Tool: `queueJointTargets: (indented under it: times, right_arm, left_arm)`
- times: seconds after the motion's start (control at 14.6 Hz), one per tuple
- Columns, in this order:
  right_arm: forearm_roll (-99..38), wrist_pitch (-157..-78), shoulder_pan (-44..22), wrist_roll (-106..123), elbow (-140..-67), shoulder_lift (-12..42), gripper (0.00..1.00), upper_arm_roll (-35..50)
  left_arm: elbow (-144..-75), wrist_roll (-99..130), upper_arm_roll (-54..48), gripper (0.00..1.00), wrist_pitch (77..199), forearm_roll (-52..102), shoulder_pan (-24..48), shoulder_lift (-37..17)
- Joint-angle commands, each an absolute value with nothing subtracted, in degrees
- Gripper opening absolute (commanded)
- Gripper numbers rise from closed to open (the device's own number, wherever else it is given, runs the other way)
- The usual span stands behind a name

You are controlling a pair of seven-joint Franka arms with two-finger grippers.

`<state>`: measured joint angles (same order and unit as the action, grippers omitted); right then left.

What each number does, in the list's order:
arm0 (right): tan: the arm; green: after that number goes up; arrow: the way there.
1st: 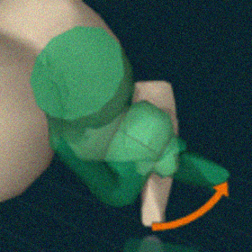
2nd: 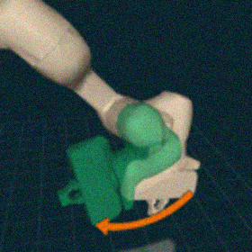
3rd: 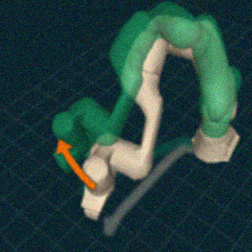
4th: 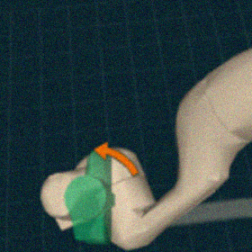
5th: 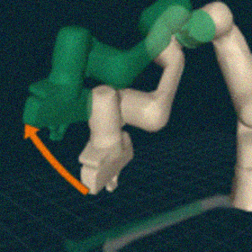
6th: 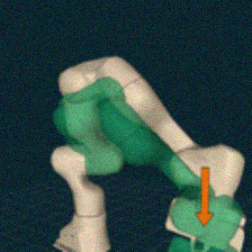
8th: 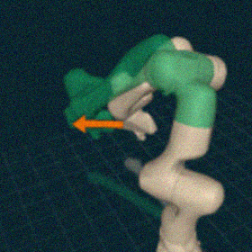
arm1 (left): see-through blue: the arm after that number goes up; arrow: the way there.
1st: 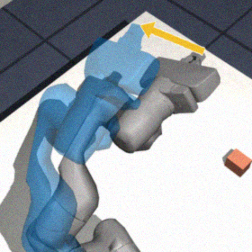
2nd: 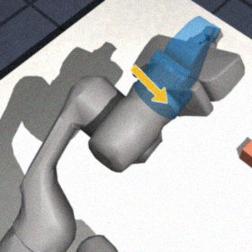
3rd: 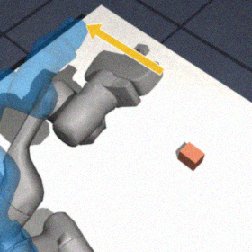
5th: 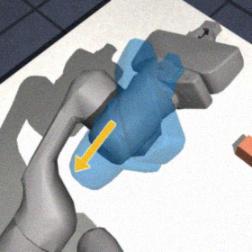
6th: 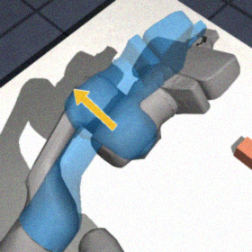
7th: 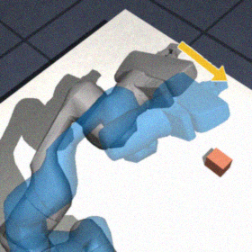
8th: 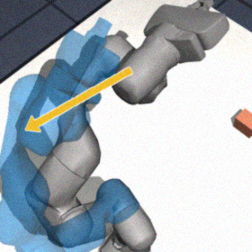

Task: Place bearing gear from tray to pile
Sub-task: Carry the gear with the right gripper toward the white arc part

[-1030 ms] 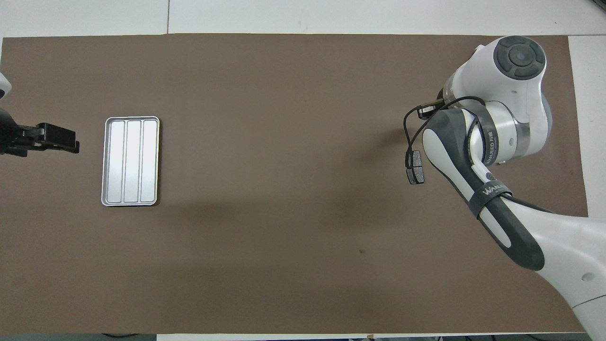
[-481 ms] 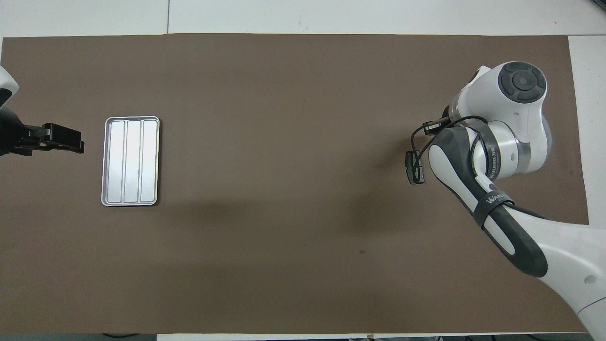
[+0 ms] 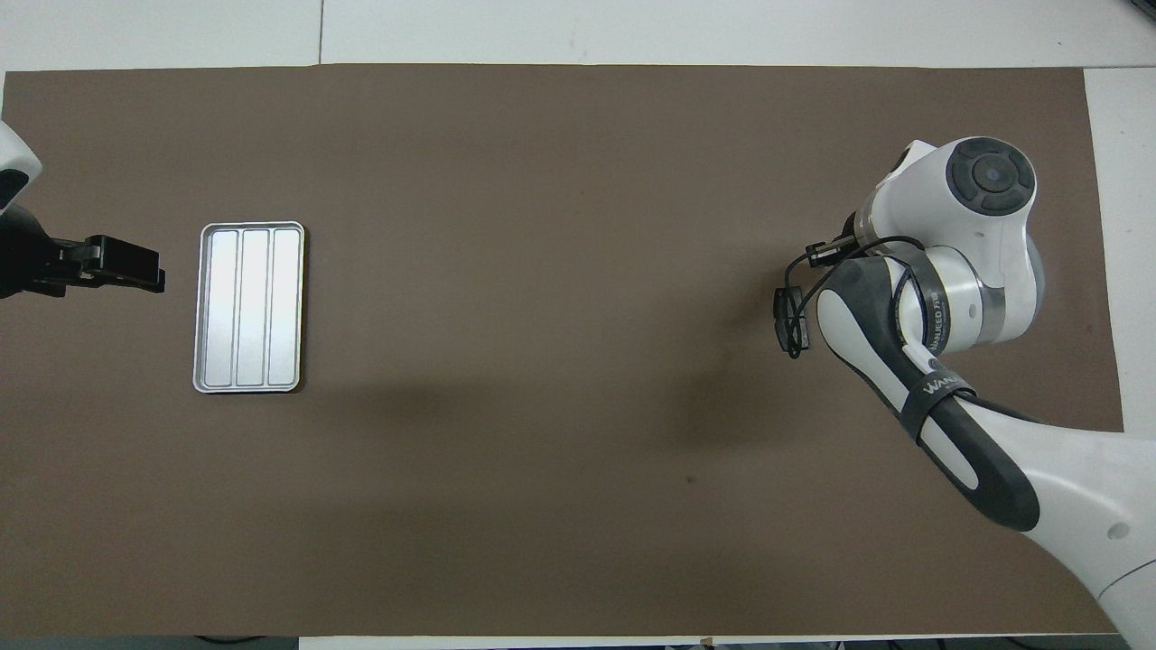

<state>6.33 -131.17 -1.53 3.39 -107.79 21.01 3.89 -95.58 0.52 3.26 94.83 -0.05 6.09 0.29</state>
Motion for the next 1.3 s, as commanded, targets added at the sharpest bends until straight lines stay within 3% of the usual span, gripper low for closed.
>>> queueJointTargets:
  times: [0.0,0.96,1.03,1.1,1.17,1.24]
  right_arm:
    - [5.45,-134.38,-0.26,5.62,-111.18,19.86,0.0,4.75]
    - [5.36,-138.69,0.35,5.8,-114.35,20.74,0.0,4.75]
    - [5.36,-138.87,0.26,5.54,-114.17,20.83,0.31,4.75]
    - [5.36,-138.69,0.35,5.36,-114.0,20.83,0.86,4.75]
    - [5.36,-138.26,0.26,5.27,-113.82,20.74,1.0,4.75]
    - [5.36,-137.73,0.26,5.1,-113.73,20.57,1.0,4.75]
  left_arm:
    - [-96.15,0.18,0.44,1.0,95.01,-0.35,3.6,1.05]
    - [-96.42,0.62,0.53,1.0,94.83,-0.35,4.48,1.23]
    - [-96.42,0.62,0.44,1.0,94.83,-0.35,4.48,1.32]
    - [-96.42,0.62,0.44,1.0,94.92,-0.35,4.48,1.32]
    - [-96.42,0.62,0.44,1.0,94.83,-0.35,4.4,1.32]
    - [-96.42,0.62,0.53,1.0,94.83,-0.35,4.39,1.32]
